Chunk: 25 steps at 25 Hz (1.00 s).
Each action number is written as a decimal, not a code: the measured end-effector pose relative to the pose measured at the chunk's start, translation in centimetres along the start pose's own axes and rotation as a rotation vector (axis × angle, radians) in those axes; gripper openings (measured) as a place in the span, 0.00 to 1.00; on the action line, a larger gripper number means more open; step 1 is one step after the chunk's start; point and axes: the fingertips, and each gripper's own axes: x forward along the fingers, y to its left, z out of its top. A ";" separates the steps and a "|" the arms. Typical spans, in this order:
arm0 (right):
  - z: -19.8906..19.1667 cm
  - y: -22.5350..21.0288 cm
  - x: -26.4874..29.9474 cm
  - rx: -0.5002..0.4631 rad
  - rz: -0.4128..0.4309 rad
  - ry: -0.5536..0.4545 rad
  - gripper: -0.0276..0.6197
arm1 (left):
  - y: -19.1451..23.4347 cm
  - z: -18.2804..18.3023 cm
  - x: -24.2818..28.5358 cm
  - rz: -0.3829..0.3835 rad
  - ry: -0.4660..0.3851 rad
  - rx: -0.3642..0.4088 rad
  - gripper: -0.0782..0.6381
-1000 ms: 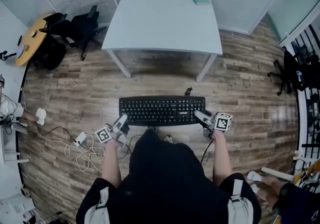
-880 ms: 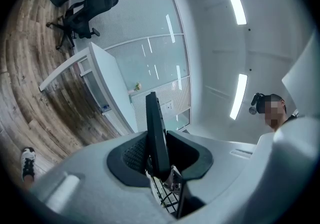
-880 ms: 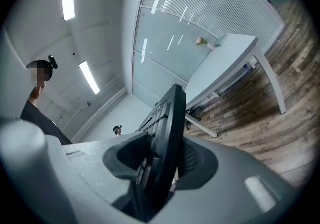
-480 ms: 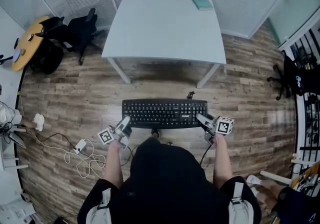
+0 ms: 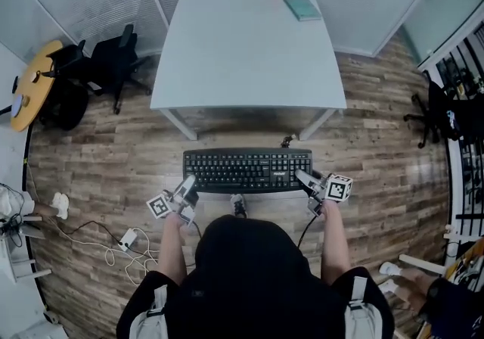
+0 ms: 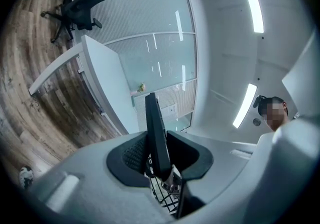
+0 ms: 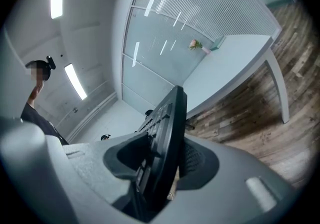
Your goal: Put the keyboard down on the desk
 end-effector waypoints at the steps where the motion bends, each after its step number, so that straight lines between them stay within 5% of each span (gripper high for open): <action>1: 0.3 -0.1 0.5 0.006 -0.003 -0.008 0.28 | 0.3 0.7 0.4 -0.003 0.007 0.002 0.24; 25: 2.8 -1.7 11.1 -0.010 -0.037 0.032 0.29 | 5.7 9.9 0.4 0.001 0.005 -0.005 0.24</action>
